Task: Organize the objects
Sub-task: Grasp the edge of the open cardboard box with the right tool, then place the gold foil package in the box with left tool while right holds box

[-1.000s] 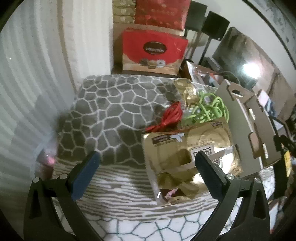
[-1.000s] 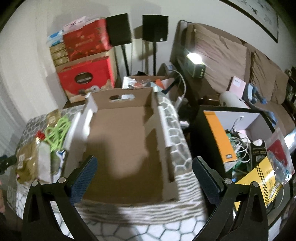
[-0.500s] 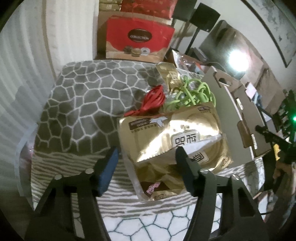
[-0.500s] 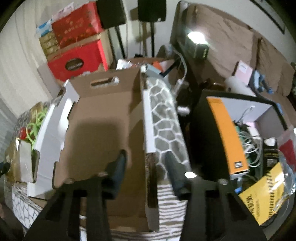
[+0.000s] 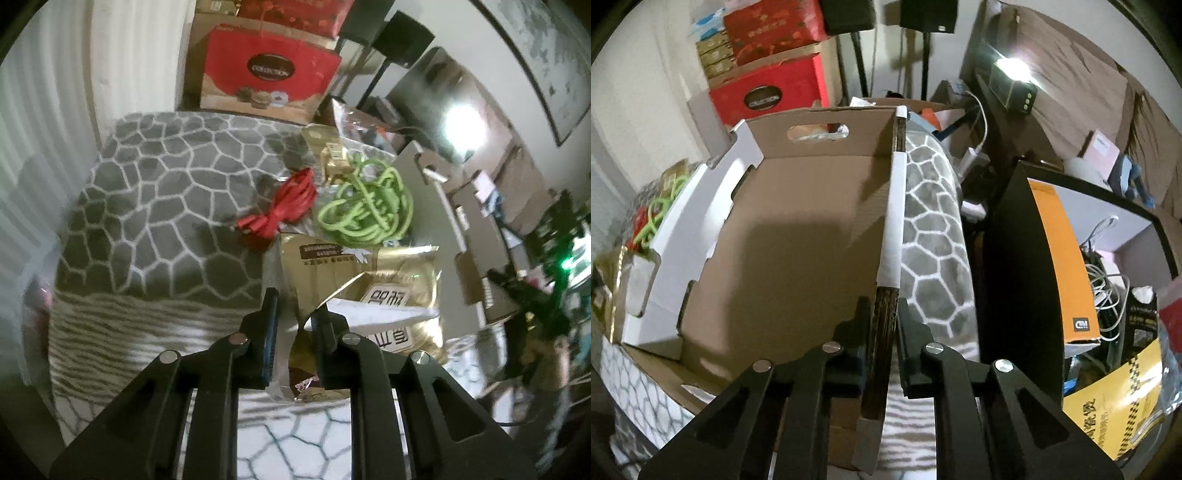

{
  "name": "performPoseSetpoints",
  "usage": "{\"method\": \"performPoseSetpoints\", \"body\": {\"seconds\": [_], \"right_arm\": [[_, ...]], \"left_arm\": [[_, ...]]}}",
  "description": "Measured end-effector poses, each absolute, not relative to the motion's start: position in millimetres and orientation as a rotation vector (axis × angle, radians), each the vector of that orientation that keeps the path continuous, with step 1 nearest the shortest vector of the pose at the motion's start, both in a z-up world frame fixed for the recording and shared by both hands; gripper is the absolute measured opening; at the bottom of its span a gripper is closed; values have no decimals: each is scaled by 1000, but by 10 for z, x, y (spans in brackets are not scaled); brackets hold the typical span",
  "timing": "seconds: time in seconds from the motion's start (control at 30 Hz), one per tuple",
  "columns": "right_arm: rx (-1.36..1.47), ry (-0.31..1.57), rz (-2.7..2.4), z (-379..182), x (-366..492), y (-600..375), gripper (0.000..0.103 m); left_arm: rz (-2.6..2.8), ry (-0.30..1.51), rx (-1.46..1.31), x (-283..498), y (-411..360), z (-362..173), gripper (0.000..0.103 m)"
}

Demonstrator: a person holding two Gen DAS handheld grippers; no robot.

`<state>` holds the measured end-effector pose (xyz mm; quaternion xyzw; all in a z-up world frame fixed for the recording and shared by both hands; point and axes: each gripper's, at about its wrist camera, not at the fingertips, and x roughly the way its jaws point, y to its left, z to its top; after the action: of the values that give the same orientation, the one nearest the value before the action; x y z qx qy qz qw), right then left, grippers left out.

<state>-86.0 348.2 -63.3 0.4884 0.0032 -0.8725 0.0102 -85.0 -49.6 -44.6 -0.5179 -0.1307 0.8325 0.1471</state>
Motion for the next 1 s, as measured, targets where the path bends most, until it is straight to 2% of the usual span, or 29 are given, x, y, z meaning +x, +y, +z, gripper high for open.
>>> {"method": "performPoseSetpoints", "body": {"seconds": [0.17,0.33,0.47,0.63,1.0], "right_arm": [[1513,76,-2699,-619,-722,3430,13],[1515,22,-2690,-619,-550,3461,13],[1514,23,-2700,-616,-493,3439,13],[1513,15,-2709,-619,-486,3425,13],[1518,-4,-2715,-644,-472,3428,13]], "left_arm": [[2350,-461,-1461,-782,-540,-338,13],[2299,-541,-1429,-760,-533,-180,9],[2292,-523,-1394,-798,-442,35,9],[2305,-463,-1353,-905,-176,316,9],[2292,-623,-1403,-1472,586,303,9]]}}
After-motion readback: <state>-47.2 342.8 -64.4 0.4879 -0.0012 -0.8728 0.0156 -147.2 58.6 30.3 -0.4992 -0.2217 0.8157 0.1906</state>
